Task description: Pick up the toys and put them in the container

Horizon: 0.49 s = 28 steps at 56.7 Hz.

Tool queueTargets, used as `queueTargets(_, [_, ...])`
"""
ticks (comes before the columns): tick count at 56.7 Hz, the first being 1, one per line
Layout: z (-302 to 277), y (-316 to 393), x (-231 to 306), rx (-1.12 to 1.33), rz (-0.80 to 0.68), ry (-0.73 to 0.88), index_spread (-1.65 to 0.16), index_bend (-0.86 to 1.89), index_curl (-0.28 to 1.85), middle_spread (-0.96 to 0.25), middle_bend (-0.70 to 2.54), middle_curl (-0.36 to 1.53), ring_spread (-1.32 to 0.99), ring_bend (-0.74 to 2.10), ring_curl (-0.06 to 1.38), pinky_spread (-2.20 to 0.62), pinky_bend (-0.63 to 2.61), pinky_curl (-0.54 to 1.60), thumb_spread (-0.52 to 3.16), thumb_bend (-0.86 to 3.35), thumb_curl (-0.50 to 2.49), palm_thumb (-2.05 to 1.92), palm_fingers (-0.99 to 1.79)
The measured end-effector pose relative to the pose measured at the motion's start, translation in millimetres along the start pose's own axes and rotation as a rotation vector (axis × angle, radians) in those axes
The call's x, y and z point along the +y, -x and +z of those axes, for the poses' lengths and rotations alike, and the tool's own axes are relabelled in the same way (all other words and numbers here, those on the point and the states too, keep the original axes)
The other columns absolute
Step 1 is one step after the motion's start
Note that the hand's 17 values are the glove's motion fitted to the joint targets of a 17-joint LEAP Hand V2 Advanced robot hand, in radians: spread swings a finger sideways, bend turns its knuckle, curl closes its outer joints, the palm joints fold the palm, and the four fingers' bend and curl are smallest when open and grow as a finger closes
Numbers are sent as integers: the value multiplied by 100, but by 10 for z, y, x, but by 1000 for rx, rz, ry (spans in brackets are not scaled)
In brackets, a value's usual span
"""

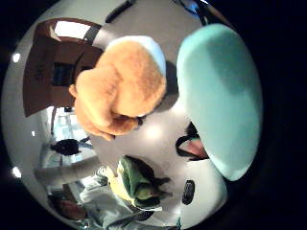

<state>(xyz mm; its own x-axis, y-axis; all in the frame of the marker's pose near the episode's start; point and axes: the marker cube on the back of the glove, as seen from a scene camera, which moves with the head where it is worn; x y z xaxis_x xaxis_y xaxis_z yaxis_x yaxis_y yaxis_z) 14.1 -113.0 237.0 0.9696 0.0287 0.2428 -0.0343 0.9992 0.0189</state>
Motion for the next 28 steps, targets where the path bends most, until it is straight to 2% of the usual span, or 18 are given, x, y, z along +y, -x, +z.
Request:
queueTargets(5, [-136,84,36,13,6,75,-29,19,25,-14,35,23,-25,82,37,-29,102,38,110,26,55,72,84])
queueTargets(6, [-173,104,47,18,7,90,-29,22,26,-16,39,24,-27,86,39,-30,102,39,105,26,57,74,94])
queueTargets(13, [-544,260,154,36,-3,130,-31,29,31,-23,53,30,-35,94,46,-35,100,41,82,23,65,77,105])
queueTargets(28, [-1976,1017,326,18,-179,61,-33,47,47,-31,81,47,-43,106,58,-39,103,47,49,20,79,77,103])
